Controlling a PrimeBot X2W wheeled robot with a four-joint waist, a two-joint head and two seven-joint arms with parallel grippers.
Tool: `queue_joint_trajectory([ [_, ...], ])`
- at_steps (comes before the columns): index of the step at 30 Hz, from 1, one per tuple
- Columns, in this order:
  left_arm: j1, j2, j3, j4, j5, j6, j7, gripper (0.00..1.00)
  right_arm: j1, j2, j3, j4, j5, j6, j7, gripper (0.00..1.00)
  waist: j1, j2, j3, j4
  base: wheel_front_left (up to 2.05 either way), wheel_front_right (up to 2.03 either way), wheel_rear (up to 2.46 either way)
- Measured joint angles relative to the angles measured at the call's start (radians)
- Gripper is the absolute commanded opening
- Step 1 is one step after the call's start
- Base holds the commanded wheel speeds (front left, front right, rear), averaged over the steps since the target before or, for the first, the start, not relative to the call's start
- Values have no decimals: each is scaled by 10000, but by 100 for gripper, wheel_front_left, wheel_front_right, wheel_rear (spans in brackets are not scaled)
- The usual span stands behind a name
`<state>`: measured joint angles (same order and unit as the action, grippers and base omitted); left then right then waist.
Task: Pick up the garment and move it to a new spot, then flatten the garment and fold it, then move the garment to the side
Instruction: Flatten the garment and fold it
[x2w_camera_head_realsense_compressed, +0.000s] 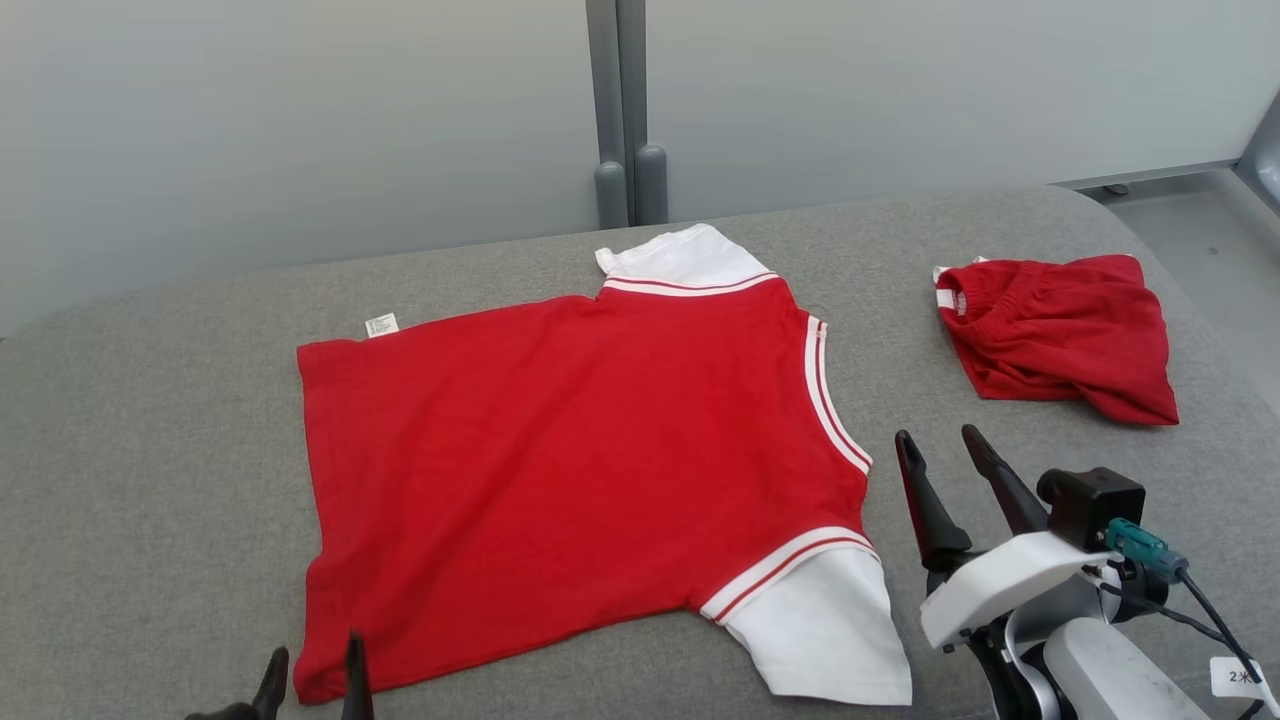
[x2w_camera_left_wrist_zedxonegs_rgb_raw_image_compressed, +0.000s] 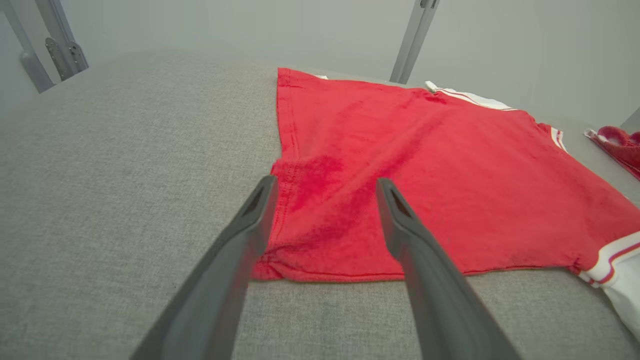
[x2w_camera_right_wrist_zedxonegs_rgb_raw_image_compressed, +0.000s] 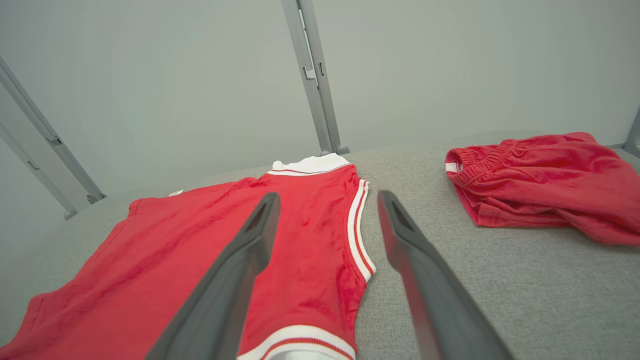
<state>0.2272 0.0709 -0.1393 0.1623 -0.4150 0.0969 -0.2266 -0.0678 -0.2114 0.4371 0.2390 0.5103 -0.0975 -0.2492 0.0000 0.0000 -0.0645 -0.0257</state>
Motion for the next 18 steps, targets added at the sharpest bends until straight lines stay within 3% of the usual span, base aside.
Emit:
queue_joint_trajectory([
  [4, 238, -35, 44, 412, -330, 0, 286, 100, 116, 6, 2, 42, -90, 2, 0, 100, 0, 0, 16, -3, 0, 0, 0],
  [12, 313, -230, 441, 928, -2562, -13, 807, 100, 153, 0, 27, 52, -142, 98, -10, 100, 0, 0, 186, -67, 0, 0, 0],
  [18, 244, -234, 491, 1321, -3264, -90, 1028, 100, 146, -25, 82, 52, -199, 174, -10, 100, 0, 0, 323, -174, 0, 0, 0],
])
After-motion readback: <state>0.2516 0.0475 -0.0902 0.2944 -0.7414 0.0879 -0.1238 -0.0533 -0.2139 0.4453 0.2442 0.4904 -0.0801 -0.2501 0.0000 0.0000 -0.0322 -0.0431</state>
